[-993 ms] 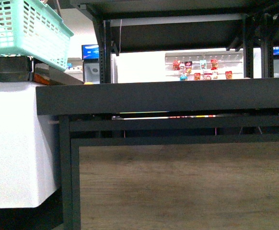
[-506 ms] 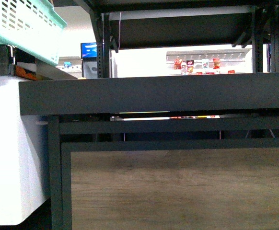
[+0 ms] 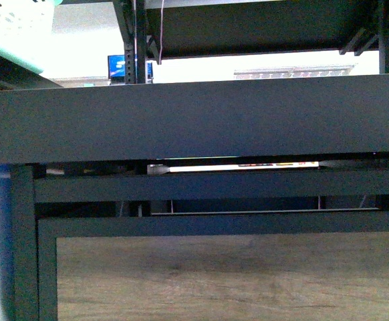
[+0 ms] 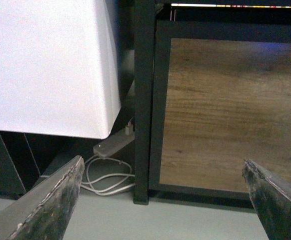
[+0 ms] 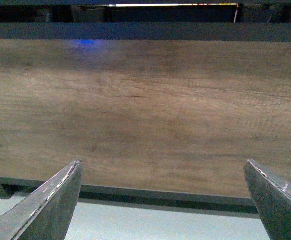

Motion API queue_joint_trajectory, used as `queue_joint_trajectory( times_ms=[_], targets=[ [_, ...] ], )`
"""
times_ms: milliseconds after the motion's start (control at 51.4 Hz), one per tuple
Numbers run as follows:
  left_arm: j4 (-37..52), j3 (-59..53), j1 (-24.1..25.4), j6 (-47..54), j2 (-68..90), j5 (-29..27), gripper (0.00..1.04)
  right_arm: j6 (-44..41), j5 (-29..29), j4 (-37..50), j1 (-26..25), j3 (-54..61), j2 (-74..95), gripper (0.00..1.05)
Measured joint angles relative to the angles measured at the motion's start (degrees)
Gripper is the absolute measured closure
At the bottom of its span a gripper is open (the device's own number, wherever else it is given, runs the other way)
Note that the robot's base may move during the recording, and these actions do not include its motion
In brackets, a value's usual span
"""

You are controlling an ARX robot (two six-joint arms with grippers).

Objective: Pick lemon from shelf

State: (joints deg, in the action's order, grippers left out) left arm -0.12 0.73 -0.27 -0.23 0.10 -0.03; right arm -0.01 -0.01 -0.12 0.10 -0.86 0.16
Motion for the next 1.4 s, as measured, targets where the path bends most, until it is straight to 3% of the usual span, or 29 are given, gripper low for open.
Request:
queue_joint_trajectory(
  times_ms=[1401],
  targets=[
    [0.0, 0.0, 0.0, 0.0, 0.02, 0.02, 0.08, 0.0, 0.0, 0.0, 0.0, 0.0, 0.0, 0.08]
  ],
)
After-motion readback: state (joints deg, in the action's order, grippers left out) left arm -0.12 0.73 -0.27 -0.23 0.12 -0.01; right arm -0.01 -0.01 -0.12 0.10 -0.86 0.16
